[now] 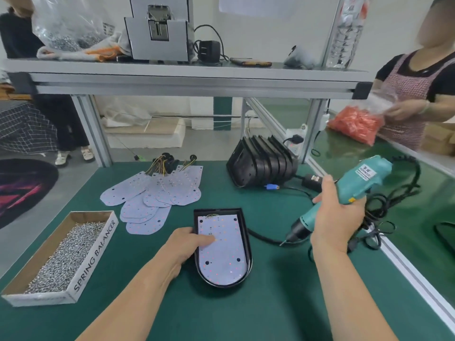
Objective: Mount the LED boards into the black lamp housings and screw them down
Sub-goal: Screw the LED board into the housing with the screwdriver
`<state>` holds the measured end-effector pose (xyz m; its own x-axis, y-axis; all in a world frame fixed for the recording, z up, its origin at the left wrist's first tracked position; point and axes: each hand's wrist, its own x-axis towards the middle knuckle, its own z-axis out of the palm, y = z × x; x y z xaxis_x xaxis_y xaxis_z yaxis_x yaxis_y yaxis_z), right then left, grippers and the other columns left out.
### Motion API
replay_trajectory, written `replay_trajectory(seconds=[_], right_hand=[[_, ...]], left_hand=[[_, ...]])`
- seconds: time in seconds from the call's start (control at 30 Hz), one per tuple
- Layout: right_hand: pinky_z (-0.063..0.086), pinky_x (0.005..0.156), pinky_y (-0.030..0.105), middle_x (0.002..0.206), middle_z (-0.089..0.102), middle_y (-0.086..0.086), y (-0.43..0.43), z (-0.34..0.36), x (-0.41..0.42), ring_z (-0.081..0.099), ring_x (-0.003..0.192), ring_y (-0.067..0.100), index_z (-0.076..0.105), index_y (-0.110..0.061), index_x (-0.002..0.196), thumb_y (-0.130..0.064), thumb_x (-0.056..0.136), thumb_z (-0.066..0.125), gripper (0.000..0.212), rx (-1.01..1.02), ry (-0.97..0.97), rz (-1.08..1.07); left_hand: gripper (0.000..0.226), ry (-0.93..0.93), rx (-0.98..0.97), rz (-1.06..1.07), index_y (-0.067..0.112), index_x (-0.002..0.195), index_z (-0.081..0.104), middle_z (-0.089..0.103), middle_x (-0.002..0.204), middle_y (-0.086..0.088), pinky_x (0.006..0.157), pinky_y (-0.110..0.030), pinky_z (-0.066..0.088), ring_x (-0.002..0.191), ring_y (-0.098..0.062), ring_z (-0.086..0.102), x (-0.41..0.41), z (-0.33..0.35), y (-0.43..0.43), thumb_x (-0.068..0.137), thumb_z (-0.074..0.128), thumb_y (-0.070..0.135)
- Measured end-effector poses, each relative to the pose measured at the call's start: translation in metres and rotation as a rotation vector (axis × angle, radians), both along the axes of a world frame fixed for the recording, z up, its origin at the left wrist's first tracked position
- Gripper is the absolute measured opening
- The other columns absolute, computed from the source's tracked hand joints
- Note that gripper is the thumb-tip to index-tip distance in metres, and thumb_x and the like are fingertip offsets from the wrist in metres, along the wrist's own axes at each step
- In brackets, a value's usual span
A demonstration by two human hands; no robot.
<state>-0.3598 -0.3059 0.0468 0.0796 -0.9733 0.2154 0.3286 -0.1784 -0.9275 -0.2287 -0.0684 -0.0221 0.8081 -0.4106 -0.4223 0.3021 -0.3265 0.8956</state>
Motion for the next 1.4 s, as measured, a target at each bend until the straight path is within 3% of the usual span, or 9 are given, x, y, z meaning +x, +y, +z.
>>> replay_trajectory(seconds=[0.27, 0.4, 0.57, 0.7, 0.83, 0.97, 1.03, 1.17, 1.4], right_hand=[[0.04, 0.081, 0.036, 0.12, 0.056, 0.014, -0.061, -0.054, -0.043, 0.054, 0.089, 0.029, 0.027, -0.008, 0.144, -0.019, 0.088, 0.072, 0.072, 0.132, 0.568, 0.048], [0.047, 0.087, 0.047, 0.13, 0.044, 0.027, -0.063, -0.066, -0.04, 0.05, 0.09, 0.038, 0.036, 0.002, 0.14, -0.016, 0.085, 0.076, 0.07, 0.043, 0.812, -0.024], [0.035, 0.111, 0.053, 0.145, 0.038, 0.023, -0.057, -0.065, -0.02, 0.036, 0.132, 0.041, 0.04, -0.002, 0.143, -0.01, 0.079, 0.079, 0.075, -0.235, 1.105, -0.15], [0.037, 0.107, 0.043, 0.126, 0.057, 0.017, -0.064, -0.058, 0.002, 0.046, 0.122, 0.037, 0.061, -0.005, 0.123, -0.016, 0.088, 0.065, 0.037, -0.643, 1.434, -0.048], [0.046, 0.095, 0.041, 0.13, 0.05, 0.018, -0.069, -0.047, 0.023, 0.053, 0.119, 0.038, 0.047, -0.007, 0.128, -0.019, 0.091, 0.056, 0.04, -0.415, 1.653, 0.226], [0.046, 0.087, 0.037, 0.126, 0.056, 0.023, -0.071, -0.042, 0.028, 0.058, 0.118, 0.038, 0.045, 0.003, 0.124, -0.006, 0.089, 0.054, 0.038, -0.24, 1.6, 0.33], [0.044, 0.075, 0.03, 0.104, 0.064, 0.018, -0.066, -0.036, 0.021, 0.064, 0.107, 0.035, 0.057, -0.002, 0.097, -0.003, 0.089, 0.05, 0.011, -0.273, 1.634, 0.43], [0.038, 0.074, 0.029, 0.103, 0.06, 0.015, -0.034, -0.029, 0.001, 0.055, 0.094, 0.033, 0.044, -0.009, 0.076, -0.008, 0.095, 0.042, 0.019, -0.347, 1.629, 0.562], [0.044, 0.088, 0.034, 0.114, 0.066, 0.006, 0.033, -0.054, -0.029, 0.059, 0.108, 0.026, 0.057, -0.009, 0.119, -0.072, 0.091, 0.048, 0.069, -0.231, 1.236, 0.668]], left_hand=[[0.018, -0.021, -0.002, -0.008, 0.005, 0.1, 0.075, 0.079, 0.087, -0.006, 0.072, -0.029, 0.055, 0.08, -0.022, 0.076, -0.001, 0.001, 0.001, 0.083, 0.076, 0.009], [0.017, -0.037, -0.005, 0.003, 0.004, 0.097, 0.074, 0.078, 0.083, -0.003, 0.062, -0.024, 0.052, 0.072, -0.016, 0.076, -0.003, 0.002, -0.001, 0.083, 0.078, 0.013], [0.014, -0.053, -0.008, 0.033, 0.004, 0.095, 0.075, 0.078, 0.081, -0.004, 0.054, -0.02, 0.052, 0.067, -0.015, 0.075, -0.006, 0.004, -0.003, 0.084, 0.077, 0.012], [0.013, -0.047, -0.01, 0.044, 0.002, 0.094, 0.074, 0.078, 0.081, -0.005, 0.053, -0.02, 0.052, 0.065, -0.015, 0.074, -0.007, 0.006, -0.004, 0.084, 0.077, 0.01], [0.011, -0.035, -0.017, 0.058, 0.002, 0.092, 0.073, 0.078, 0.078, -0.006, 0.047, -0.016, 0.051, 0.06, -0.014, 0.073, -0.008, 0.008, -0.004, 0.084, 0.077, 0.009], [0.01, -0.033, -0.015, 0.064, 0.003, 0.09, 0.073, 0.077, 0.076, -0.004, 0.046, -0.015, 0.049, 0.058, -0.012, 0.073, -0.008, 0.007, -0.003, 0.084, 0.077, 0.01], [0.01, -0.03, -0.019, 0.063, 0.003, 0.091, 0.073, 0.078, 0.079, -0.006, 0.05, -0.018, 0.051, 0.062, -0.014, 0.074, -0.008, 0.006, -0.003, 0.084, 0.076, 0.01], [0.012, -0.003, -0.052, 0.085, 0.002, 0.094, 0.074, 0.078, 0.086, -0.01, 0.07, -0.031, 0.057, 0.078, -0.024, 0.076, -0.007, 0.005, -0.005, 0.084, 0.076, 0.008], [0.011, 0.108, -0.124, 0.124, 0.002, 0.097, 0.073, 0.078, 0.088, -0.011, 0.079, -0.037, 0.058, 0.084, -0.029, 0.075, -0.019, 0.002, -0.023, 0.092, 0.069, 0.012]])
